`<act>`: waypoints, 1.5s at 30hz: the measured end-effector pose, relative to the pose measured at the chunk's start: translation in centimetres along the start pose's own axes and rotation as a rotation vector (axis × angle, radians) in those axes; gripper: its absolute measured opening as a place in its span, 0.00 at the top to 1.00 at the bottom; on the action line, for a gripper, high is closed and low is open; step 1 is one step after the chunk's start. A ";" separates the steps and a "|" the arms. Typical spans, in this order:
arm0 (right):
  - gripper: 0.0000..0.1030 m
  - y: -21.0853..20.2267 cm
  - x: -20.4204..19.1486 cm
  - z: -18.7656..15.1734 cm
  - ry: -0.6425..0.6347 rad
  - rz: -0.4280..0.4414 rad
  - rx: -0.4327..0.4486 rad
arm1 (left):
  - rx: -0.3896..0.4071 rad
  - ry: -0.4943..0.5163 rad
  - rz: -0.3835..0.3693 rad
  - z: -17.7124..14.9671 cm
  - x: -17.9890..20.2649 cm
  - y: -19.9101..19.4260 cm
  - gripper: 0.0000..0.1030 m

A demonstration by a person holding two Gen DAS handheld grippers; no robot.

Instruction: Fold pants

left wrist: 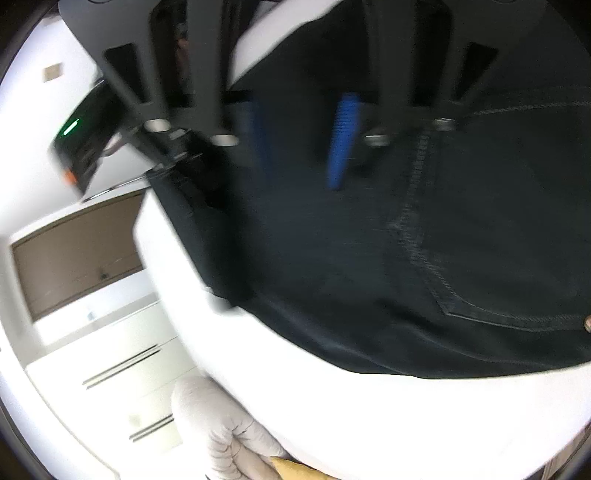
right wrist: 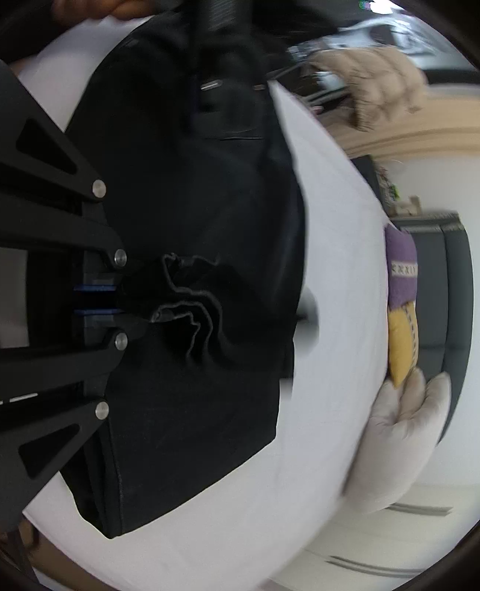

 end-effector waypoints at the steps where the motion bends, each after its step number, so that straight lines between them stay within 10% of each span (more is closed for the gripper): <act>1: 0.93 0.0 -0.2 -0.2 -0.027 -0.020 0.005 | 0.012 -0.025 -0.038 0.2 0.0 -0.1 0.28; 20: 0.93 -1.7 -3.7 -1.4 -0.249 -0.139 0.121 | -0.170 -0.219 -0.236 5.6 1.2 6.4 0.16; 23: 0.93 -2.2 -4.6 -1.8 -0.301 -0.151 0.140 | -0.204 -0.226 -0.224 6.6 0.6 7.6 0.38; 25: 0.93 -2.6 -5.3 -2.1 -0.337 -0.156 0.152 | -0.230 -0.221 -0.204 6.8 0.0 7.8 0.75; 28: 0.93 -3.1 -7.0 -2.6 -0.413 -0.163 0.169 | -0.226 -0.182 -0.183 6.9 -0.9 6.6 0.87; 45: 0.92 -2.4 -15.2 -6.0 -0.655 -0.091 0.104 | -0.164 -0.139 -0.051 6.7 -7.9 -0.8 0.92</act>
Point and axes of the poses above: each gripper's, at about its wrist camera, not at the fingertips, and y roughly the way its jaws point, x to its right, z to its top, the point moved 2 cm from there along y, roughly the way its jaws point, and after that the axes turned 6 degrees about y, right-handed, at the moved point
